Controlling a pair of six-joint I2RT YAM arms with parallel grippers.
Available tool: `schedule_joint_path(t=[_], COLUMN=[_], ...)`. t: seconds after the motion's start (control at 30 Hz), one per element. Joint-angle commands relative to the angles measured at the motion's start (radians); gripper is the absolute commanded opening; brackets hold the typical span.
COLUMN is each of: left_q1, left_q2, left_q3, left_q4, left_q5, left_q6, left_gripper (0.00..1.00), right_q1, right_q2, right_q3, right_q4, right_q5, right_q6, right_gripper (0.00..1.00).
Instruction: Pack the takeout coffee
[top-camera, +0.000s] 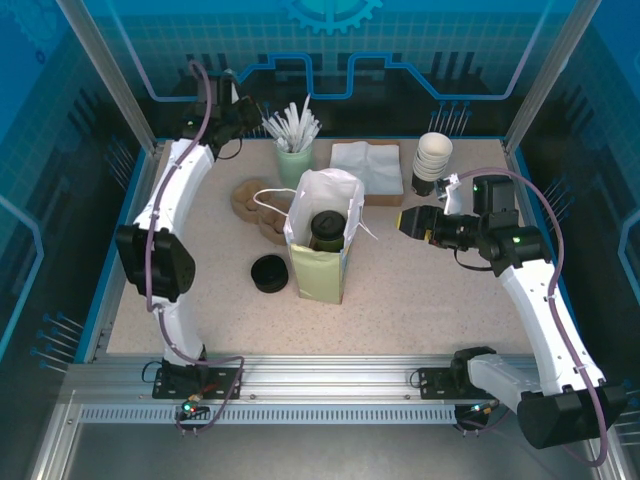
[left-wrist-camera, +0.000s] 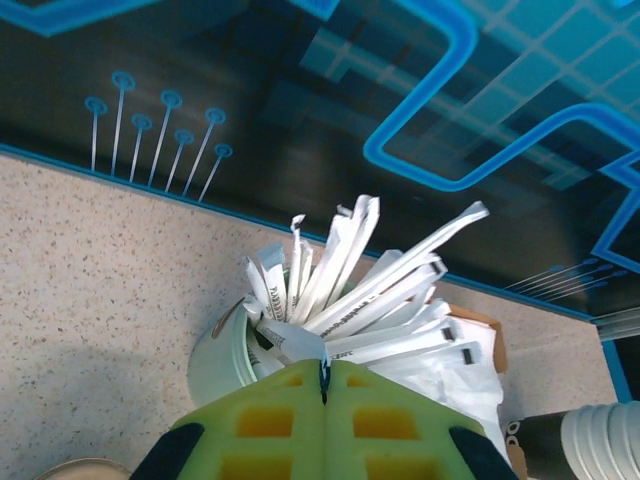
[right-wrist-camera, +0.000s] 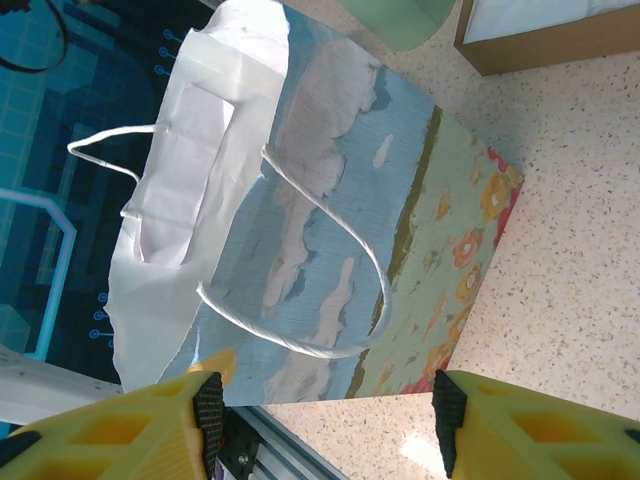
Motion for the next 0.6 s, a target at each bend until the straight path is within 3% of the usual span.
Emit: schedule_joint_path(t=[0.0, 0.57], left_q1=[-0.002, -0.039], left_q2=[-0.062, -0.306], left_q3=[0.028, 0.075], left_q4=[-0.043, -0.127], left_q5=[-0.014, 0.015], left_q6=[0.054, 0.196], left_gripper=[0.04, 0.00], right_q1=[-0.018, -0.019], right_q2=[0.003, -0.010], right_q3=[0.019, 0.062], right_q4=[0.027, 0.046], right_q5=[-0.031, -0.036], right_q6=[-0.018, -0.023], right_gripper=[0.60, 0.60])
